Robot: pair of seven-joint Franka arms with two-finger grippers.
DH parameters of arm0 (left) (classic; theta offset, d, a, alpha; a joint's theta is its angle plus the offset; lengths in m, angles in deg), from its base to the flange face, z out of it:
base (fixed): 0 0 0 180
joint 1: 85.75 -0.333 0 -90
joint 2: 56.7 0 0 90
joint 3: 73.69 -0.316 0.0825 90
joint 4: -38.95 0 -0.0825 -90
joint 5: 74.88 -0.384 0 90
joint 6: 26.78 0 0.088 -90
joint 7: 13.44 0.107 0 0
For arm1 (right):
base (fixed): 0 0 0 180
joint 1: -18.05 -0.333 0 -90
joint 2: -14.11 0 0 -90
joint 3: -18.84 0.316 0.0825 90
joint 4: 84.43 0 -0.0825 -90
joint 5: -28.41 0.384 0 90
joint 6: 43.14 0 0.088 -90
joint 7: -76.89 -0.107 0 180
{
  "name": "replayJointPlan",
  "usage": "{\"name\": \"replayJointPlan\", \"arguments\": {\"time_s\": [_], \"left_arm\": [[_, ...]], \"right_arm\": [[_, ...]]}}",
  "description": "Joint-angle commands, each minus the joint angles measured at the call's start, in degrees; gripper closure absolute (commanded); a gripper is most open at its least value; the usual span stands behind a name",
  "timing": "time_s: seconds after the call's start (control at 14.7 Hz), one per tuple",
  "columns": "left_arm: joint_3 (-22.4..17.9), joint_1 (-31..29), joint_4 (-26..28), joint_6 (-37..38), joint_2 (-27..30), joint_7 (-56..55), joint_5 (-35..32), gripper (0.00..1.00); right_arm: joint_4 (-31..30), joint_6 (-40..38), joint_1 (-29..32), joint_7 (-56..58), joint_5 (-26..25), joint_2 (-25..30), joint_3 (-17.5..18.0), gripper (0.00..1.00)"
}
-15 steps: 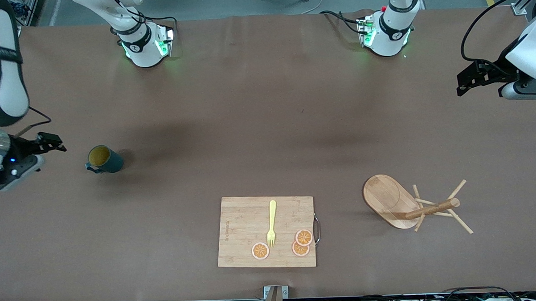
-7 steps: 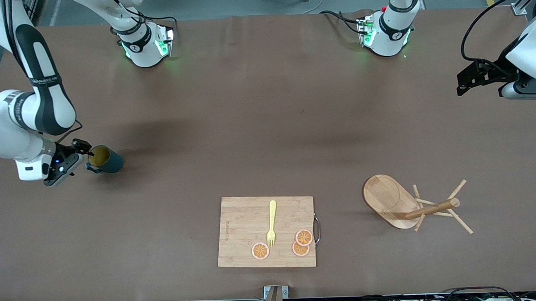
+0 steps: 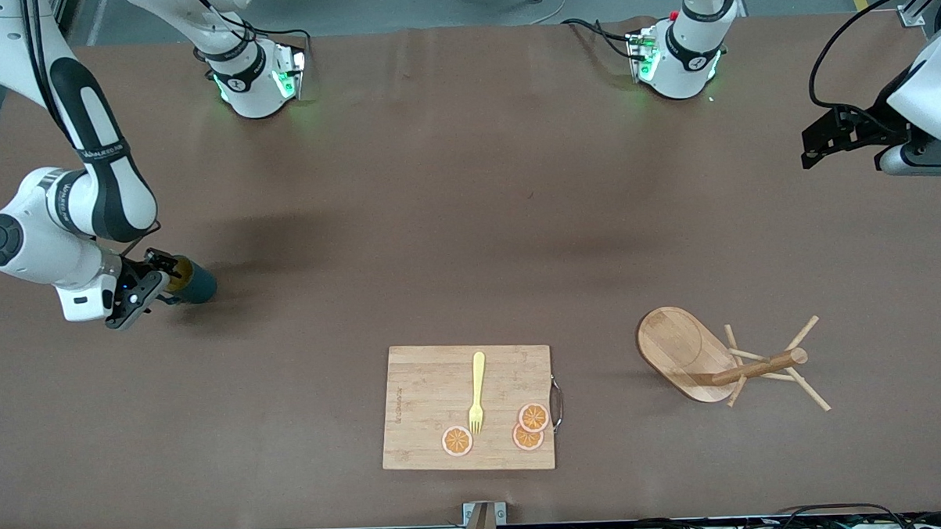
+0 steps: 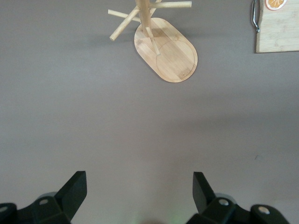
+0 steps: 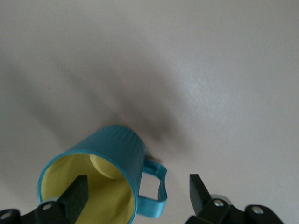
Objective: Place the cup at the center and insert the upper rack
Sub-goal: 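Reach the right gripper down to the teal mug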
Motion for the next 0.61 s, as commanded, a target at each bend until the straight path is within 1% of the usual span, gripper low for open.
{"name": "replayJointPlan", "arguments": {"time_s": [0.0, 0.07, 0.14, 0.2, 0.27, 0.34, 0.48, 0.55], "left_arm": [[0.1, -0.1, -0.8, 0.6, -0.1, -0.1, -0.4, 0.0], [0.1, -0.1, -0.8, 0.6, -0.1, -0.1, -0.5, 0.0], [0.1, -0.1, -0.8, 0.6, -0.1, -0.1, -0.5, 0.0], [0.1, -0.1, -0.7, 0.7, -0.1, -0.1, -0.5, 0.0], [0.1, -0.1, -0.7, 0.7, -0.1, -0.1, -0.5, 0.0], [0.1, 0.0, -0.7, 0.7, -0.1, -0.1, -0.5, 0.0], [0.1, 0.0, -0.7, 0.7, -0.1, -0.1, -0.5, 0.0], [0.1, 0.0, -0.7, 0.7, -0.1, -0.1, -0.5, 0.0]], "right_arm": [[-1.2, 3.0, -0.4, 3.5, 0.7, -0.8, -0.1, 0.18], [-1.5, 3.5, -0.3, 4.2, 0.7, -0.9, -0.1, 0.28], [-1.7, 4.0, -0.2, 4.4, 0.7, -0.9, -0.1, 0.42], [-2.0, 4.0, -0.1, 4.4, 0.7, -0.9, 0.0, 0.58], [-2.2, 4.4, -0.1, 4.3, 0.8, -0.9, 0.0, 0.84], [-2.2, 4.1, 0.0, 3.8, 0.9, -0.9, 0.0, 1.0], [-2.1, 3.4, -0.1, 3.3, 1.9, -0.7, -0.1, 1.0], [-2.0, 2.8, -0.2, 3.0, 3.3, -0.5, -0.1, 1.0]]}}
